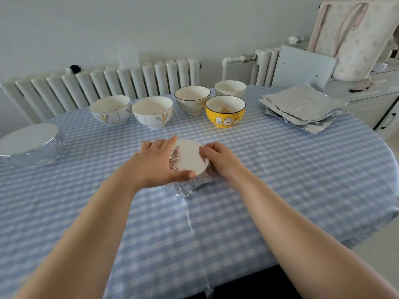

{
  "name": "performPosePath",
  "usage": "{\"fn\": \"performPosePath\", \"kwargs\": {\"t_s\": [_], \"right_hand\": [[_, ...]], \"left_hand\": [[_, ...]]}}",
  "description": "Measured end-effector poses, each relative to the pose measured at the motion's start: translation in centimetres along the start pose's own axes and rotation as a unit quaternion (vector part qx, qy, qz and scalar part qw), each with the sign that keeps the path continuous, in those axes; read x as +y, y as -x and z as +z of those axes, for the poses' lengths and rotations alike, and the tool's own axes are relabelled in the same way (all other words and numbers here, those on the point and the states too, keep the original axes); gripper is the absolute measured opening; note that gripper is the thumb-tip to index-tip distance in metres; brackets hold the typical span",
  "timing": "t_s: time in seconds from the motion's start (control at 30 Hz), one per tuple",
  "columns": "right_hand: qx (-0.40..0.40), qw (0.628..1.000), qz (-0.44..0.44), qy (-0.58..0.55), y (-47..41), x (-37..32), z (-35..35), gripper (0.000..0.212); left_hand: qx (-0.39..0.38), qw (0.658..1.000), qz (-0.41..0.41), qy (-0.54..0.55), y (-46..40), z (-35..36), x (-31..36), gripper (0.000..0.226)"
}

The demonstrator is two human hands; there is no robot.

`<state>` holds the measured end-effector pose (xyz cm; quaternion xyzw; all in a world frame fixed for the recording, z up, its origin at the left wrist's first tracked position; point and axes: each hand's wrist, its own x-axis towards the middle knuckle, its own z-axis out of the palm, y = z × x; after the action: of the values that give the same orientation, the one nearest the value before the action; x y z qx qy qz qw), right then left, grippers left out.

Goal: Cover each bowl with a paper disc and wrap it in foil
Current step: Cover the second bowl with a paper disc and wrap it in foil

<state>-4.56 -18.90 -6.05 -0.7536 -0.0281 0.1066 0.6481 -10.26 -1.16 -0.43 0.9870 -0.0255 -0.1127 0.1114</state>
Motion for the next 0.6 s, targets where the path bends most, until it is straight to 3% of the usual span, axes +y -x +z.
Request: {"fn": "performPosePath", "kwargs": {"t_s": [0.13, 0.3, 0.47, 0.6], "right_hand": [[0.038, 0.998, -0.037, 0.028, -0.2, 0.8, 0.2, 0.024], [0.111, 0.989, -0.076, -0.059, 0.7, 1.1, 1.1, 0.009], [0.086, 0.983, -0.023, -0.161, 1.3, 1.4, 1.7, 0.032], [0.064, 0.963, -0.014, -0.263, 2.1, 1.6, 2.2, 0.024]], "left_hand": [[0.062, 0.997, 0.028, -0.035, -0.1, 1.1, -0.2, 0.146], [0.092, 0.992, 0.09, 0.011, -0.7, 1.7, -0.7, 0.14], [0.079, 0.993, 0.081, 0.041, -0.7, 2.2, -0.8, 0.13], [0.064, 0.994, 0.083, 0.027, -1.0, 2.3, -0.9, 0.136]]}}
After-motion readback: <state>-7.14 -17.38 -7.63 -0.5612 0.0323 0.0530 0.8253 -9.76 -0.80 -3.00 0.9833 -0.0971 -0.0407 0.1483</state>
